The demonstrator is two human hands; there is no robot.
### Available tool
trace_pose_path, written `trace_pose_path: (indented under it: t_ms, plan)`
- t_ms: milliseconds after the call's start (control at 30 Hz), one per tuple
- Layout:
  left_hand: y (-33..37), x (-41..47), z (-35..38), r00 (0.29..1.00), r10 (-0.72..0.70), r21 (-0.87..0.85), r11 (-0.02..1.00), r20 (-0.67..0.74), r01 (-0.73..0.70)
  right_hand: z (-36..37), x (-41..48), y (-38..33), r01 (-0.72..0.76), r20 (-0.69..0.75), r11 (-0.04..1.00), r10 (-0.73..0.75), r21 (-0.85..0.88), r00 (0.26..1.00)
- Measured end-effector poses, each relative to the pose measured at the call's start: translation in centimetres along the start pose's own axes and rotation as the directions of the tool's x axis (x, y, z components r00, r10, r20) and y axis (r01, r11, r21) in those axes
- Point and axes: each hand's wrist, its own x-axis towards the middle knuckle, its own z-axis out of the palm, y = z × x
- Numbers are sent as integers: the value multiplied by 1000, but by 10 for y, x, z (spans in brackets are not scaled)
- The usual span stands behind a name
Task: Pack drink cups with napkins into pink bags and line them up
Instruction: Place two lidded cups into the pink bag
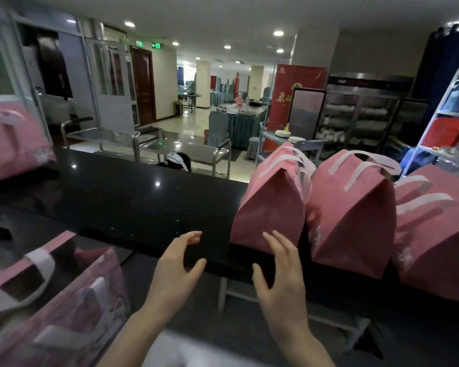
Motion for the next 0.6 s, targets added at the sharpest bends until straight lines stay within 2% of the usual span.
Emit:
trace_pose_path:
  t_ms: [100,167,233,333,400,467,600]
  plan:
    - [-8,-38,-46,996,-18,198,980,-89,35,27,-2,-25,85,319,993,-106,78,942]
    - [-15,-59,-80,985,-13,369,926,-174,77,51,-2,-41,142,494,983,-179,112,850]
    - [-21,-77,-113,971,-29,529,835,-235,153,79,0,-59,228,589,962,-271,149,761]
    - [-29,-101,-154,944,-169,689,648,-285,324,115,5,-92,334,672,920,-379,204,636]
    - [-37,-113,-173,920,-295,742,549,-259,385,136,9,-115,392,693,886,-444,247,568]
    - [-44,-123,-185,915,-350,756,538,-201,372,155,12,-135,478,700,835,-512,272,497]
    - [-50,-146,-201,947,-300,705,646,-115,290,185,16,-165,695,725,668,-614,267,312]
